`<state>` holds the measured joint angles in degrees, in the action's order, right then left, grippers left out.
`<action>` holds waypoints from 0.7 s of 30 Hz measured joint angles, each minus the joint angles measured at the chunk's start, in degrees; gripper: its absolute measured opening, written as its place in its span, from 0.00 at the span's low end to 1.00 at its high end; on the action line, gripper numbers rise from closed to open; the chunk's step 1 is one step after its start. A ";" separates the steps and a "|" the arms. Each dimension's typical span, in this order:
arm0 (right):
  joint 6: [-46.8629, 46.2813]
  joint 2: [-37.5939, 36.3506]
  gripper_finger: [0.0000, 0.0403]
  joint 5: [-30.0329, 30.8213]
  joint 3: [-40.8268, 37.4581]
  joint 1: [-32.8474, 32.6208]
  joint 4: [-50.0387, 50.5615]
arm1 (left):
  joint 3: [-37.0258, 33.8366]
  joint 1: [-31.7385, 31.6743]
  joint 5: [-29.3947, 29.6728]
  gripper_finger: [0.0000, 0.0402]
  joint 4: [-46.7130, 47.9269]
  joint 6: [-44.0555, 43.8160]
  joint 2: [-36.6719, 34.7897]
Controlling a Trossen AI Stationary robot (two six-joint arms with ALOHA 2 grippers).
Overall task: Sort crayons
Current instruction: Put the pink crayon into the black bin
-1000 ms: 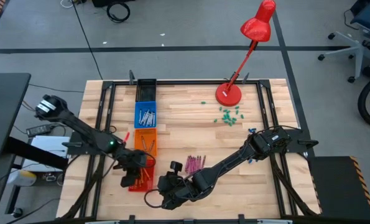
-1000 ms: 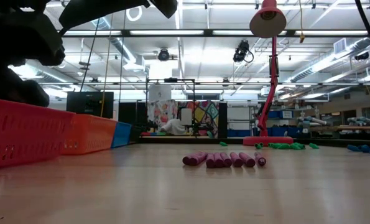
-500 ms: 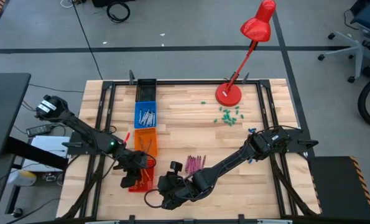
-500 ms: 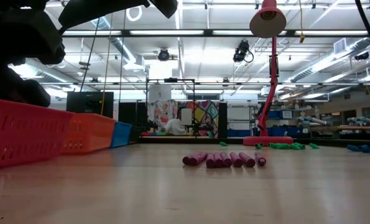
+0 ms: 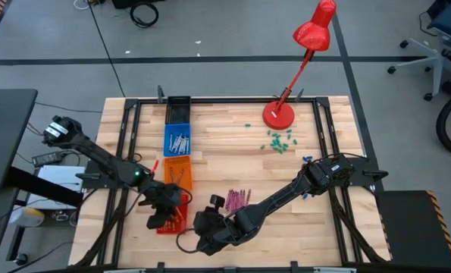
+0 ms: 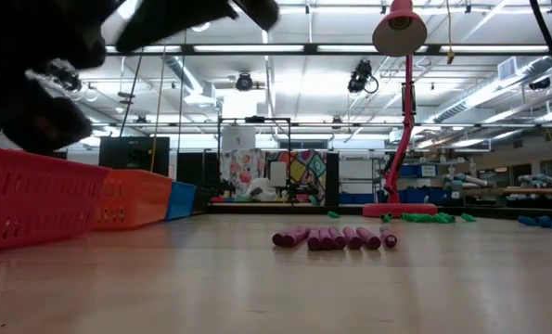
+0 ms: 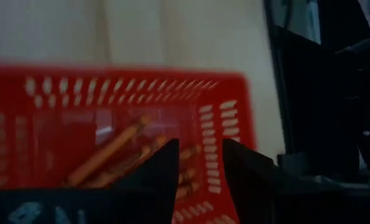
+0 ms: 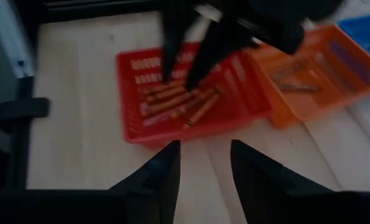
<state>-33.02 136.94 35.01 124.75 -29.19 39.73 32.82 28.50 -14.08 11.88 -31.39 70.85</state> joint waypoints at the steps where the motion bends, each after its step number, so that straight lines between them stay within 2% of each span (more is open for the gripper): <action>1: -2.15 0.00 0.36 0.44 0.00 0.01 1.53 | 0.60 0.22 1.05 0.34 -0.16 0.86 0.00; 6: -17.97 0.00 0.36 1.03 -0.02 1.23 12.96 | 1.79 2.70 8.42 0.34 -2.76 5.87 0.00; 11: -33.24 -0.02 0.36 -3.30 -2.52 2.90 23.67 | 1.79 5.05 14.89 0.34 -6.58 8.58 0.00; 17: -43.53 0.07 0.36 -13.86 -9.15 4.11 29.82 | 1.79 6.26 15.90 0.34 -8.35 8.66 0.00; 21: -47.50 0.06 0.36 -14.20 -10.14 4.42 34.39 | 1.79 6.44 15.97 0.34 -8.33 8.66 0.00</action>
<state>-80.52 137.01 20.81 114.61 -24.77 74.11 34.61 34.94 1.89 3.55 -22.72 70.85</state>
